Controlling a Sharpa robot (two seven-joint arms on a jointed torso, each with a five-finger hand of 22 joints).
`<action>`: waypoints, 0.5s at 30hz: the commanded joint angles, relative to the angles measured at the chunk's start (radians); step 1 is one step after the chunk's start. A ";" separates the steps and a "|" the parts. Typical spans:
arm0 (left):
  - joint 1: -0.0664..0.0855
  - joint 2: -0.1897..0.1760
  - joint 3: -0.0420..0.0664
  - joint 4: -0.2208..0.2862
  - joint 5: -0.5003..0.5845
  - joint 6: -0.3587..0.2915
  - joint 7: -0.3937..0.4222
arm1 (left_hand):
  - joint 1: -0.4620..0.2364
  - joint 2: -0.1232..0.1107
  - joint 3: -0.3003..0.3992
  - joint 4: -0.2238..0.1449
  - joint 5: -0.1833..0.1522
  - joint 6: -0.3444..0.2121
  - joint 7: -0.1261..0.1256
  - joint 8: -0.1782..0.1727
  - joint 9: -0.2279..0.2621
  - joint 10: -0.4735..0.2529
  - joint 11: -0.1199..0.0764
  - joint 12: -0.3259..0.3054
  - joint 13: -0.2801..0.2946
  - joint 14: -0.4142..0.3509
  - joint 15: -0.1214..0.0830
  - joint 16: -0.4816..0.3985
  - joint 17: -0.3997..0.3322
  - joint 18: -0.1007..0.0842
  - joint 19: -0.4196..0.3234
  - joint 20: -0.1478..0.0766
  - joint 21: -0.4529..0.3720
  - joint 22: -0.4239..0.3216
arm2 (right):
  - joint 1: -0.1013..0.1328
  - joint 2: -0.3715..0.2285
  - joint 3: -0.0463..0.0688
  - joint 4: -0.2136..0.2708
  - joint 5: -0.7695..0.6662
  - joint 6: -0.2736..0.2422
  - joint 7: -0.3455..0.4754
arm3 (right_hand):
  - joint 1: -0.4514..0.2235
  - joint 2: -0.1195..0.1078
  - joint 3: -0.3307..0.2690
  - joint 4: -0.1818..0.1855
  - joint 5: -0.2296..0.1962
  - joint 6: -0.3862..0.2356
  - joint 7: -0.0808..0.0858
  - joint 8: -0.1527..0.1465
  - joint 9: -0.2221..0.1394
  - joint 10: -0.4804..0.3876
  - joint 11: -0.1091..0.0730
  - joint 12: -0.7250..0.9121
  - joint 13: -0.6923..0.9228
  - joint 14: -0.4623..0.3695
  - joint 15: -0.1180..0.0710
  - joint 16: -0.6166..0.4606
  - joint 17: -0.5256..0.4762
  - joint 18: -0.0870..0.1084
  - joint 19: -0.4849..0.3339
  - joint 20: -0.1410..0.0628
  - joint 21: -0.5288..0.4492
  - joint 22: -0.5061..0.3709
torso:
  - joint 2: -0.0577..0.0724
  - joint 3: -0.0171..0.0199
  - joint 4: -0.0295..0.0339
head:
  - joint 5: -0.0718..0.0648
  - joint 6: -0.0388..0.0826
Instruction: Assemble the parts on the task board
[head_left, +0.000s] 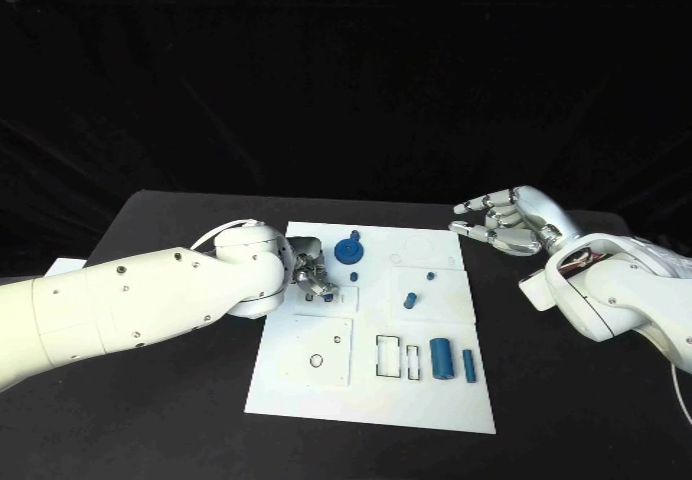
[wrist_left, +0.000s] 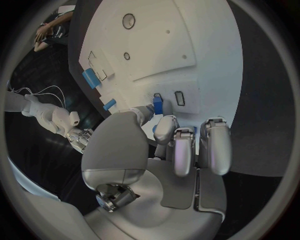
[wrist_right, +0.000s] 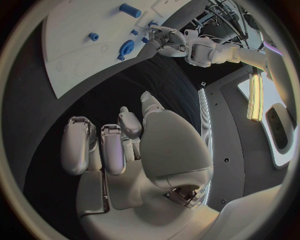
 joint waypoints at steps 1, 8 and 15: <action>-0.004 -0.001 -0.002 0.001 -0.009 0.029 0.000 | 0.002 0.010 0.150 -0.145 -0.001 -0.001 -0.008 0.003 0.001 0.005 -0.001 0.003 0.000 0.105 0.003 0.003 0.263 -0.009 0.007 0.007 -0.001 0.068 | -0.001 0.001 0.000 0.002 -0.009 0.022 0.005 | -0.003 0.002 -0.006 -0.002 0.007 0.004 -0.002 -0.001 0.000 -0.004 -0.001 -0.005 -0.001 0.066 -0.002 -0.003 0.092 0.018 -0.006 -0.001 -0.005 -0.001 | 0.000 0.0005 -0.0002 | -0.001 -0.001; -0.004 -0.001 -0.002 0.002 -0.008 0.052 -0.001 | 0.002 0.008 0.150 -0.146 -0.002 -0.002 -0.008 0.003 0.002 0.006 -0.002 0.004 0.002 0.105 0.003 0.003 0.263 -0.009 0.006 0.007 -0.002 0.068 | -0.002 -0.002 0.000 0.002 -0.009 0.025 0.004 | -0.003 0.003 -0.007 -0.002 0.008 0.004 -0.002 -0.001 0.000 -0.006 -0.001 -0.008 -0.003 0.065 -0.002 -0.005 0.089 0.019 -0.007 -0.001 -0.007 -0.004 | 0.000 0.0005 -0.0001 | -0.002 -0.004; -0.004 -0.001 -0.002 -0.003 0.005 0.086 -0.003 | 0.001 0.006 0.149 -0.147 -0.003 -0.001 -0.009 0.003 0.002 0.006 -0.002 0.004 0.001 0.105 0.002 0.003 0.263 -0.009 0.004 0.007 -0.004 0.064 | -0.001 -0.004 0.000 0.000 -0.009 0.026 0.002 | -0.003 0.003 -0.007 -0.002 0.009 0.004 -0.002 -0.001 0.000 -0.006 -0.001 -0.008 -0.003 0.065 -0.002 -0.006 0.089 0.019 -0.007 -0.001 -0.007 -0.004 | 0.000 -0.0002 0.0006 | -0.001 -0.009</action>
